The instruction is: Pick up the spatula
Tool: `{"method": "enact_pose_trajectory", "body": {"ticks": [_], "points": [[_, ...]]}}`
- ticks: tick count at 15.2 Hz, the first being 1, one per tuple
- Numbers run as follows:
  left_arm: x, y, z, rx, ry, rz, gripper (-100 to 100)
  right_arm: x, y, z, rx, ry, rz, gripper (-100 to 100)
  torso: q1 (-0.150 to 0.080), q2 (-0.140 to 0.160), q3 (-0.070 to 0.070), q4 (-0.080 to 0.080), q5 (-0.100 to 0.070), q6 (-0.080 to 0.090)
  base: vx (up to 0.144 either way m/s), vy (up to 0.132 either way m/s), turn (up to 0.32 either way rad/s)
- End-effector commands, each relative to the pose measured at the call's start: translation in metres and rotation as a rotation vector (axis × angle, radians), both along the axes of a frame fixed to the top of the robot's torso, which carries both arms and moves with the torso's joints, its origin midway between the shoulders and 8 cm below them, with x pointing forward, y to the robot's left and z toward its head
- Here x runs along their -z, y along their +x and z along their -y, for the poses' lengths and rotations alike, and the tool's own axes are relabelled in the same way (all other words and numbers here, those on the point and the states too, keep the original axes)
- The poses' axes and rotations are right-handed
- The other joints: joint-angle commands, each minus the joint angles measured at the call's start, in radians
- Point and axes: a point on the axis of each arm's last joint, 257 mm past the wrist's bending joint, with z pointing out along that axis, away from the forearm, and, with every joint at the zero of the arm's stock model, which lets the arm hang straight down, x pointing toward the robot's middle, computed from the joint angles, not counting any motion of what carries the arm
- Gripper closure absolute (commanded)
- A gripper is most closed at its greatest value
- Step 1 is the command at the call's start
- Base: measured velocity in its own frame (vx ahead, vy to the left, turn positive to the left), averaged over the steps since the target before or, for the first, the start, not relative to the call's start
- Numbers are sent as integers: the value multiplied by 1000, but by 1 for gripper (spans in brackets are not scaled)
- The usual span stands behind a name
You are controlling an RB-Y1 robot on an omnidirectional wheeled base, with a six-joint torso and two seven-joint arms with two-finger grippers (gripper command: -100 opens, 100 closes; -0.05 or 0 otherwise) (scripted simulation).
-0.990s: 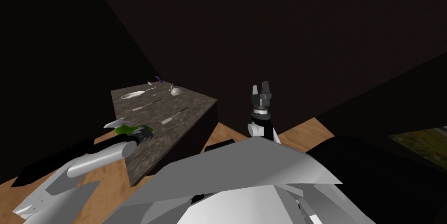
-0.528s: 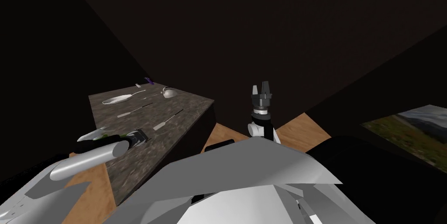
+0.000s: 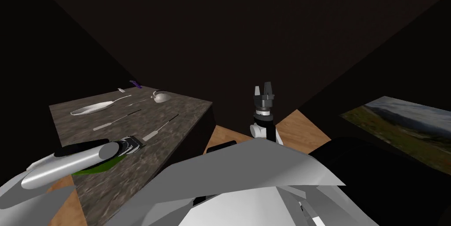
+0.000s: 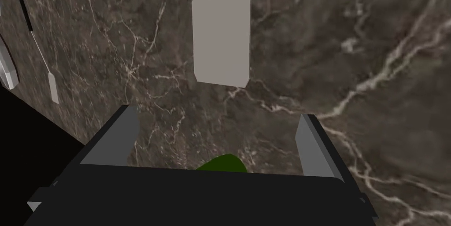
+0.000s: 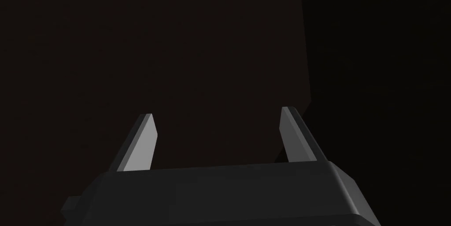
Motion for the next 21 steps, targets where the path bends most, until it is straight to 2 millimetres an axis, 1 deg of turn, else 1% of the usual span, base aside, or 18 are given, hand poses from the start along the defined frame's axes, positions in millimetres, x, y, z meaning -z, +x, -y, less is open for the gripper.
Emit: {"method": "enact_pose_trajectory", "body": {"ticks": [1,2,3,5,6,8,9,11,12,14,15,17,18,20,21], "points": [[0,-10,-6,-42,-35,-25,-100,0,0,0,0,0,0,0,0,0,0,0,0,0,34,16,-285],[2,-13,-5,-44,-41,-37,-100,0,0,0,0,0,0,0,0,0,0,0,0,0,24,18,-138],[-1,-19,-15,-94,-75,-36,-100,0,0,0,0,0,0,0,0,0,0,0,0,-1,35,20,-233],[5,-27,-12,-101,-91,-70,-100,0,0,0,0,0,0,0,1,-1,0,0,0,0,34,25,-169],[3,-34,-20,-150,-128,-71,-100,0,0,0,0,0,0,0,1,0,0,0,0,-1,37,29,-195],[7,-42,-17,-156,-142,-102,-100,0,0,0,0,0,0,0,1,-1,-1,0,0,0,36,32,-170],[6,-49,-23,-203,-180,-104,-100,0,0,0,0,0,0,0,1,-1,0,0,0,-1,32,27,-202],[9,-56,-20,-208,-194,-132,-100,0,0,0,0,0,0,0,1,-1,-1,0,0,0,33,32,-153],[9,-64,-24,-254,-234,-138,-100,0,0,0,0,0,0,0,1,-1,0,0,0,-1,37,36,-170],[11,-69,-20,-258,-246,-161,-100,0,0,0,0,0,0,0,2,-1,-1,0,0,0,32,40,-147],[12,-78,-23,-300,-286,-169,-100,0,0,0,0,0,0,0,2,-1,0,0,1,-1,26,39,-162],[14,-83,-20,-303,-296,-190,-100,0,0,0,0,0,0,0,2,0,0,0,1,0,25,46,-150],[15,-92,-20,-344,-339,-203,-100,0,0,0,0,0,0,0,2,0,0,0,1,-1,30,41,-161],[16,-95,-18,-346,-345,-217,-100,0,0,0,0,0,0,0,2,-1,0,0,1,0,30,40,-131],[18,-105,-16,-383,-388,-235,-100,0,0,0,0,0,0,0,2,-1,0,0,1,-1,25,41,-172]]}}
